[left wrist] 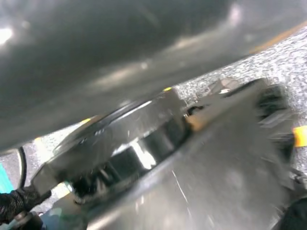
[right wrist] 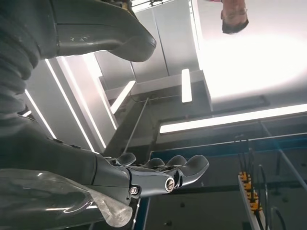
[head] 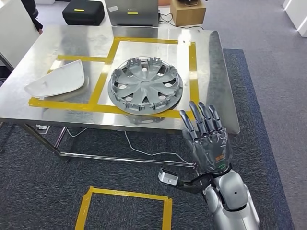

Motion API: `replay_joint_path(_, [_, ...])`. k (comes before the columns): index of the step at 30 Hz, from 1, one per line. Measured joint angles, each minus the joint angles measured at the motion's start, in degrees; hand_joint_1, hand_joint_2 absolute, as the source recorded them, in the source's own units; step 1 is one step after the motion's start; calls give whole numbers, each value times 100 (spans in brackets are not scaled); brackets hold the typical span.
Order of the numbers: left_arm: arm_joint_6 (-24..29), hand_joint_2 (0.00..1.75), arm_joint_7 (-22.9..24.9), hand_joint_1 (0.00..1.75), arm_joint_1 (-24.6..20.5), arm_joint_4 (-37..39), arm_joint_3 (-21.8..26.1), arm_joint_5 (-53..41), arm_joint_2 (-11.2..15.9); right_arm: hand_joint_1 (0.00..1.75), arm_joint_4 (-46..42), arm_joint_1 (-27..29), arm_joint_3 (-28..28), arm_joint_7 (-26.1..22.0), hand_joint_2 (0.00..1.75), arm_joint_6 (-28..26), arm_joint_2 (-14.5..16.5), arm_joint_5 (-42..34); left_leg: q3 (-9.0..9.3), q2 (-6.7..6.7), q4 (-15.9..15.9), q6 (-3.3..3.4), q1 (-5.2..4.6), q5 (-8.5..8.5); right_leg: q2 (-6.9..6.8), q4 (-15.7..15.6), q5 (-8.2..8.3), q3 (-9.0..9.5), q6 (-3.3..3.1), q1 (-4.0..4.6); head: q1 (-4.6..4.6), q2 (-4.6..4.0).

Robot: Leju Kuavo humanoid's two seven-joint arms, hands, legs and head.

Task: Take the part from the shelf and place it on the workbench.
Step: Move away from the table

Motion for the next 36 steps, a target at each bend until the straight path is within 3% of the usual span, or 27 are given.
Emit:
replay_joint_path(2, [0,0,-1,0,2,0,1,9,-8,0,35,-29,91,253,175,-1,-86,0,206,-35,-404,40,-14,-82,2,69,69,-103,80,7,-14,0])
replay_joint_path(4, [11,0,-2,0,18,0,2,17,-10,0,73,-31,170,550,175,-2,-184,0,165,-37,-441,158,-34,-45,6,72,141,-148,163,-3,-13,-1])
replay_joint_path(5, [23,0,-4,0,24,0,2,18,-11,0,91,-15,199,705,175,-2,-234,0,122,-27,-441,226,-39,1,8,101,90,-188,198,-13,-11,0])
replay_joint_path(7, [46,0,-11,0,27,0,3,13,-15,0,130,34,232,1041,175,-1,-323,0,-1,-5,-450,356,-47,113,22,448,-297,-337,244,-27,16,-1])
replay_joint_path(9, [58,0,-16,0,23,0,4,6,-21,0,178,85,246,1328,175,0,-394,0,-151,5,-444,426,-86,231,33,1176,-830,-531,260,-22,54,-1])
replay_joint_path(10, [63,0,-20,0,23,0,4,5,-25,0,204,118,254,1456,175,0,-424,0,-227,9,-442,443,-111,289,33,1502,-977,-583,254,-15,65,-1])
replay_joint_path(11, [72,0,-27,0,24,0,5,9,-27,0,232,168,265,1601,175,0,-452,0,-301,12,-440,456,-138,347,34,1675,-998,-555,234,-5,69,0])
replay_joint_path(12, [82,0,-36,0,24,0,7,15,-29,0,257,231,278,1764,175,-1,-475,1,-368,14,-440,466,-167,402,35,1635,-903,-424,196,10,71,0])
replay_joint_path(14, [99,0,-57,0,24,-1,19,30,-40,0,301,346,306,2041,175,-2,-503,5,-480,11,-440,477,-215,507,40,996,-617,115,57,77,73,0])
replay_joint_path(16, [108,0,-76,0,24,-1,35,39,-63,0,324,399,331,2152,175,-3,-520,13,-552,15,-440,457,-245,606,30,166,-572,698,-89,155,70,0])
replay_joint_path(18, [110,0,-92,0,21,0,44,42,-83,0,337,434,354,2179,175,-4,-531,16,-592,32,-460,403,-233,719,28,-218,-615,896,-141,204,72,0])
replay_joint_path(20, [111,0,-101,0,23,2,53,41,-84,0,352,473,373,2192,175,-4,-539,17,-626,34,-474,335,-217,749,21,-292,-495,816,-152,195,81,0])
replay_joint_path(21, [113,0,-103,0,27,4,64,42,-82,0,361,489,379,2219,175,-3,-541,17,-656,26,-409,296,-212,621,9,-317,-419,762,-174,176,76,-1])
replay_joint_path(22, [117,0,-105,0,33,5,77,43,-79,0,373,514,388,2290,175,-3,-543,17,-704,18,-231,253,-201,374,-4,-337,-340,700,-191,153,61,-1])
replay_joint_path(24, [136,0,-114,0,39,7,102,50,-75,0,432,620,425,2618,175,-2,-542,17,-822,11,430,165,-148,-254,-23,-326,-202,564,-212,138,26,-1])
replay_joint_path(25, [148,0,-120,0,41,7,113,54,-74,0,484,710,452,2851,175,-1,-542,4,-859,12,800,125,-119,-441,-33,-304,-134,481,-199,133,18,-1])
replay_joint_path(26, [160,0,-127,0,45,7,122,58,-74,0,552,811,477,3078,175,-1,-542,-33,-845,12,1062,90,-94,-472,-44,-271,-72,387,-179,123,17,0])
replay_joint_path(27, [170,0,-133,0,50,7,130,60,-75,0,627,920,494,3251,175,0,-542,-101,-762,13,1160,57,-71,-372,-53,-222,-20,269,-151,106,17,0])
replay_joint_path(28, [184,0,-138,0,58,7,136,64,-77,0,708,1029,494,3348,175,0,-542,-211,-589,13,1055,25,-49,-200,-58,-159,22,147,-119,84,16,0])
replay_joint_path(29, [201,0,-141,0,65,7,140,68,-81,0,798,1138,471,3323,175,-1,-541,-373,-325,10,759,-5,-24,-65,-60,-83,56,29,-82,61,15,0])
replay_joint_path(30, [225,0,-142,0,69,7,143,72,-91,0,885,1250,412,3172,175,-2,-531,-575,-24,-2,352,-27,-14,-43,-59,-2,84,-81,-46,47,9,0])
replay_joint_path(32, [294,0,-146,0,77,7,146,105,-124,0,1067,1472,131,2606,175,-4,-446,-1002,389,-30,-311,34,-24,-188,-61,111,156,-222,34,36,8,-1])
replay_joint_path(33, [338,0,-149,0,85,7,144,153,-145,0,1166,1558,-76,2282,175,-4,-367,-1153,440,-38,-449,95,-49,-252,-62,124,206,-252,70,32,10,0])
replay_joint_path(35, [427,0,-150,0,116,7,130,281,-194,0,1523,1638,-604,1698,175,-3,-188,-1329,349,-13,-482,231,-64,-174,-44,101,282,-286,140,13,9,0])
replay_joint_path(36, [460,0,-150,0,124,7,122,327,-220,0,1777,1649,-903,1427,175,-3,-100,-1387,281,3,-487,295,-63,-102,-26,141,185,-320,170,3,10,0])
